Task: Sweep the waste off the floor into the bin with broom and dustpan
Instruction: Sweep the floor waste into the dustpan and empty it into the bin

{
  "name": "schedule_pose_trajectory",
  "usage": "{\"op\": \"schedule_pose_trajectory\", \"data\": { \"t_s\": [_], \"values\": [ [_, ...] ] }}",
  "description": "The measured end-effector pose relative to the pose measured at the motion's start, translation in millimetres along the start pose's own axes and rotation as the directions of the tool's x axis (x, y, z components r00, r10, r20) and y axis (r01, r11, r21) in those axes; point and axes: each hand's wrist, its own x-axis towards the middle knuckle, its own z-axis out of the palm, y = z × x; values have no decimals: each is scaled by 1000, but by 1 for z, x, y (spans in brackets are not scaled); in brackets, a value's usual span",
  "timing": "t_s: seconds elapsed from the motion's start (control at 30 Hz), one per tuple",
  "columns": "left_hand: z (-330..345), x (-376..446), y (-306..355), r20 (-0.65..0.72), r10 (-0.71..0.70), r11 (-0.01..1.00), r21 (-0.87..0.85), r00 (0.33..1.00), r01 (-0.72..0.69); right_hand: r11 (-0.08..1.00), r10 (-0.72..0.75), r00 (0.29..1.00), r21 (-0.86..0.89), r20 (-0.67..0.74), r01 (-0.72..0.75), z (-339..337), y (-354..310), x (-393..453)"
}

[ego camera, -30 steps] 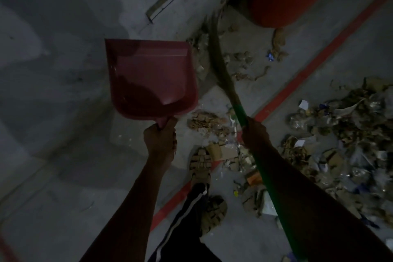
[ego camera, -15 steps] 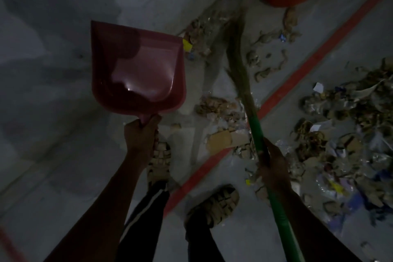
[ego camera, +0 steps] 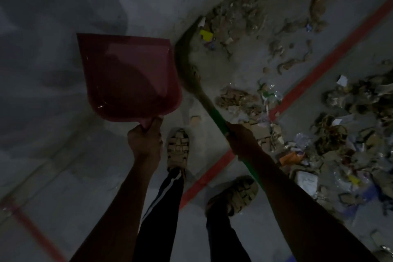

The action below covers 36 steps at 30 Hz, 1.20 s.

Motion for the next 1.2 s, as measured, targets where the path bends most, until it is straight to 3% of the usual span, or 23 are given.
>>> {"op": "schedule_pose_trajectory", "data": {
  "t_s": [0.1, 0.33, 0.47, 0.6, 0.9, 1.07, 1.2],
  "values": [
    [0, 4, 10, -23, -7, 999, -53, 1000, 6, 992, 46, 998, -115, 37, -42, -4, -11, 10],
    [5, 7, 25, -50, -24, 995, -101, 998, 19, 943, 76, 987, -311, -142, -117, -16, 14, -20],
    [6, 8, 32, -18, -15, 997, -80, 1000, 14, 954, 145, 954, -220, -262, -205, -8, 35, -43],
    [3, 7, 30, -33, 13, 998, -61, 999, -15, 969, 101, 937, -182, -334, -169, 11, 44, -67],
    [-41, -19, -22, -37, 43, 989, -139, 998, -47, 998, -57, 981, -45, -185, 50, 70, 25, -91],
    [-68, -32, -68, -83, -7, 983, -183, 997, -9, 976, -80, 997, -206, -23, 74, 110, -2, -93],
    [-89, -44, -101, -111, -26, 991, -137, 993, 11, 963, -11, 1000, -270, 14, 14, 136, -11, -90]
  ]
}}
